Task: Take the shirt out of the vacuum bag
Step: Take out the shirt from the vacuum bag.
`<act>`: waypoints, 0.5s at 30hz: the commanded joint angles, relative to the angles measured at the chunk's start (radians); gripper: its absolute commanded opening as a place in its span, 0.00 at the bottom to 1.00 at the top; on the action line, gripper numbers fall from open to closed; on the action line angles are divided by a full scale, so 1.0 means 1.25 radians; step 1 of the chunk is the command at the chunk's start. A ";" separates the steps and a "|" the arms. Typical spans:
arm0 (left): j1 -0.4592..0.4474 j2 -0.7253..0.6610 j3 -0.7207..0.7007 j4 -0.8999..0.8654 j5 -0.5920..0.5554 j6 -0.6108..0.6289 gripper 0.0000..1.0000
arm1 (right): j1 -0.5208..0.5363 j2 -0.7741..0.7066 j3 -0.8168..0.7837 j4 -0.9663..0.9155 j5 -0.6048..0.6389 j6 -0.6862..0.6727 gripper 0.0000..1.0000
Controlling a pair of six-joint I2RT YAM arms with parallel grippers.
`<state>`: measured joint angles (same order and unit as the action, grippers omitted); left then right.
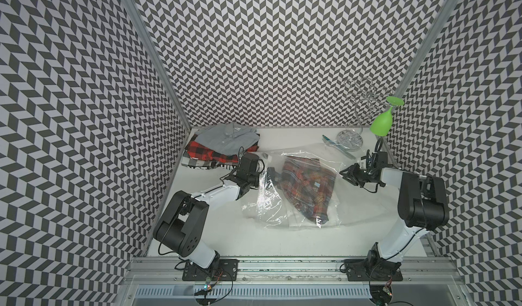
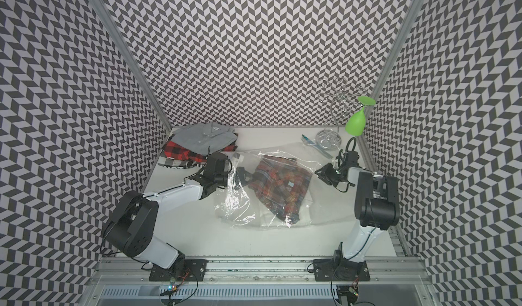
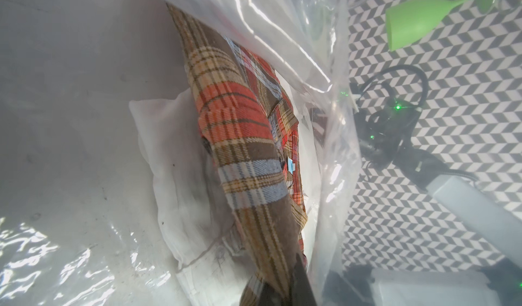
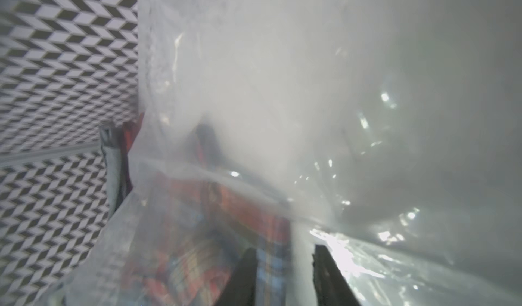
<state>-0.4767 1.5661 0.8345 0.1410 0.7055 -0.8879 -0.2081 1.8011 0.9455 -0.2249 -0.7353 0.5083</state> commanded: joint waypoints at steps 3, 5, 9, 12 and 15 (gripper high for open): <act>0.007 0.005 -0.011 0.018 0.021 0.017 0.00 | -0.003 -0.028 -0.030 0.044 -0.107 0.020 0.14; 0.006 0.001 -0.006 0.028 0.027 0.010 0.00 | 0.000 -0.037 -0.033 0.022 -0.122 0.007 0.10; 0.006 -0.002 0.025 0.028 0.033 0.003 0.00 | 0.010 -0.081 -0.053 -0.040 -0.114 -0.020 0.07; 0.006 0.004 0.033 0.029 0.037 0.001 0.00 | 0.013 -0.132 -0.079 -0.111 -0.083 -0.052 0.05; 0.006 0.010 0.025 0.035 0.040 -0.001 0.00 | 0.017 -0.194 -0.115 -0.174 -0.052 -0.075 0.01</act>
<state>-0.4751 1.5726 0.8364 0.1417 0.7273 -0.8913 -0.1963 1.6295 0.8349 -0.3439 -0.8352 0.4686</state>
